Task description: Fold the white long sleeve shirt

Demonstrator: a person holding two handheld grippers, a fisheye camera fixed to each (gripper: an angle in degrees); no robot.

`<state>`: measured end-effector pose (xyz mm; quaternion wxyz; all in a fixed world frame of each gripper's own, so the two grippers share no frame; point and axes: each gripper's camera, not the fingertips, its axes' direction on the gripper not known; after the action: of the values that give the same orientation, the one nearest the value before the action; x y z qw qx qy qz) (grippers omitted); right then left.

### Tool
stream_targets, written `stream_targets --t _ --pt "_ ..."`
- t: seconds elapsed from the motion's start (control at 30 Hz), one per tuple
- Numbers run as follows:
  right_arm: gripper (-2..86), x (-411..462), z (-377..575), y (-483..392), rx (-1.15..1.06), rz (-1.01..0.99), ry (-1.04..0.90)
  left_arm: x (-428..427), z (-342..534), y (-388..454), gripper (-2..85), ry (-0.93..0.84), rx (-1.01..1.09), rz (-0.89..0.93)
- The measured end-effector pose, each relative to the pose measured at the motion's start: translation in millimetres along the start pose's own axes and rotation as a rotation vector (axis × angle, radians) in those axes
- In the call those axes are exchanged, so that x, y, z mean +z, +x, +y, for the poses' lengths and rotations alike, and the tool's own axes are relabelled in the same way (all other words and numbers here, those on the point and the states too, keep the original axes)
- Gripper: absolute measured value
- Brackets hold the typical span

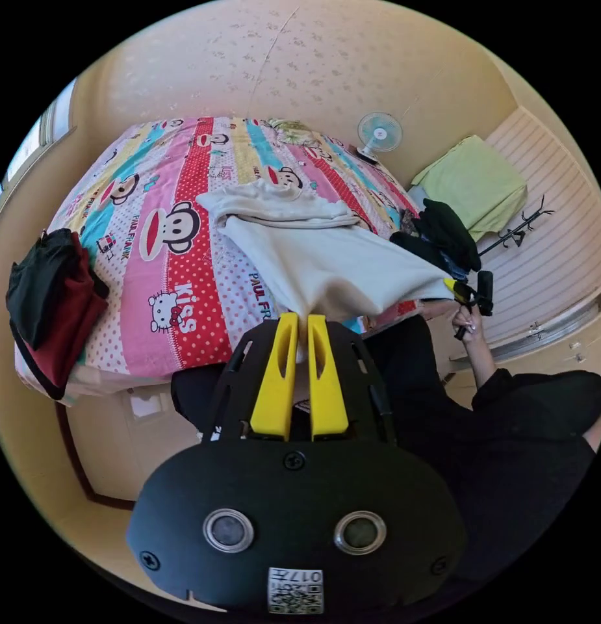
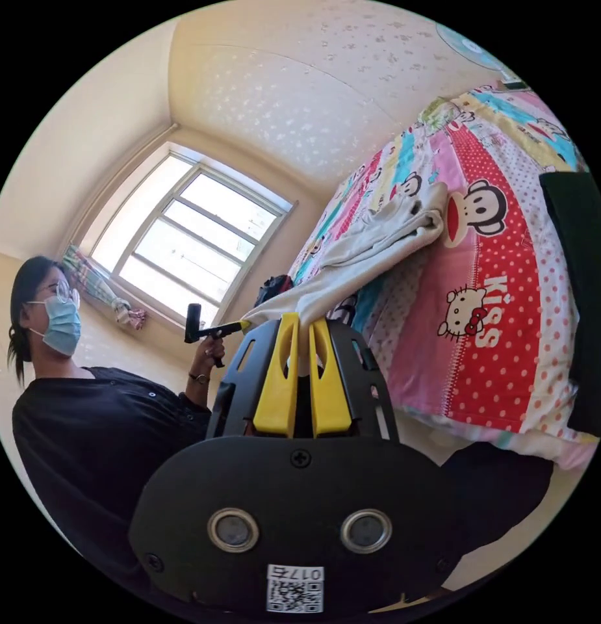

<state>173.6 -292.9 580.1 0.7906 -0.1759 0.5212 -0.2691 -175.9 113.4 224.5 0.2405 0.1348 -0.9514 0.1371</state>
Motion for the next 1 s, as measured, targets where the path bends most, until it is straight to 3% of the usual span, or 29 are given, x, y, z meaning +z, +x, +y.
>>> stream_targets --t 0.17,0.33,0.4,0.6,0.7,0.83,1.0 --pt "1.8 -50 26 -44 -0.105 -0.151 0.001 -54 52 -37 1.0 -0.048 -0.038 0.351" --pt "1.9 -61 40 -41 0.001 -0.001 -0.043 -29 67 -80 1.2 -0.037 -0.22 0.563" --pt "2.1 -50 22 -24 0.039 -0.044 -0.01 -19 45 -95 1.4 0.006 -0.228 0.611" --pt "4.1 5 -136 51 0.166 0.002 0.099 14 -102 -177 6.3 0.136 -0.364 0.538" --pt "9.3 44 -187 70 0.271 0.137 0.097 22 -138 -191 10.5 0.15 -0.417 0.292" --pt "14.5 79 -174 46 0.158 0.345 0.041 39 -106 -165 12.7 0.162 -0.37 0.097" --pt "13.8 107 -96 82 0.294 0.483 -0.012 113 -59 -166 9.9 0.022 -0.426 0.182"
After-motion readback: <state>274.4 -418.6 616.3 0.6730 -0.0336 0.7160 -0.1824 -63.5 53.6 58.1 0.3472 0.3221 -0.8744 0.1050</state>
